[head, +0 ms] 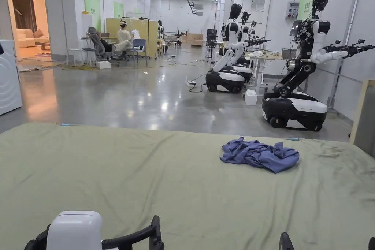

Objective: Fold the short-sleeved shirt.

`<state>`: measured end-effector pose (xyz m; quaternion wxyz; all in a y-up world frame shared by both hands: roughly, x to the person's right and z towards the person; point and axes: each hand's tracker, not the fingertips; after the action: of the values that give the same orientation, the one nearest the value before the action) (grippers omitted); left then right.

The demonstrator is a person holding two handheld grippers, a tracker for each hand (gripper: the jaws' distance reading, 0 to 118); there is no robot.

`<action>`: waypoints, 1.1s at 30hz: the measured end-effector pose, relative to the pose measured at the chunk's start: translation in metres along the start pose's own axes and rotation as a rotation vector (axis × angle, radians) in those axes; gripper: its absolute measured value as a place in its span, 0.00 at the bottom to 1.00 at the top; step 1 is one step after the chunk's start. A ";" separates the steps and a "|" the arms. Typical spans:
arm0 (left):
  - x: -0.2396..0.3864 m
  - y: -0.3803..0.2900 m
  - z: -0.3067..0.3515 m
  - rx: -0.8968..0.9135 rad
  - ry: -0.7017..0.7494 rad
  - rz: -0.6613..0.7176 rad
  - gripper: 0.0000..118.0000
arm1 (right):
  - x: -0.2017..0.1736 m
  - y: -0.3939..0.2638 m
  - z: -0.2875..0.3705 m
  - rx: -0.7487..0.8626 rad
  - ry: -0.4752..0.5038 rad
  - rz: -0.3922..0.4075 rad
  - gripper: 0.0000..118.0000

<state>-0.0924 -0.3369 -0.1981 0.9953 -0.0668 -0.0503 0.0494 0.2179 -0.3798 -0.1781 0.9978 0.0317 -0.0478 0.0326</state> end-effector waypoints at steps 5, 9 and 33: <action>0.003 -0.003 0.003 0.037 0.010 -0.031 1.00 | 0.000 -0.001 -0.001 -0.001 0.004 -0.004 1.00; 0.004 -0.002 0.003 0.026 -0.019 -0.050 1.00 | -0.002 -0.002 -0.003 -0.009 0.007 -0.001 1.00; 0.005 -0.033 -0.045 -0.117 0.033 -0.036 1.00 | -0.006 -0.035 -0.029 -0.107 0.019 0.004 1.00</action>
<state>-0.0797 -0.3751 -0.2375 0.9911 -0.1248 -0.0380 0.0272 0.2174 -0.4131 -0.2099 0.9984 -0.0220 -0.0401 0.0320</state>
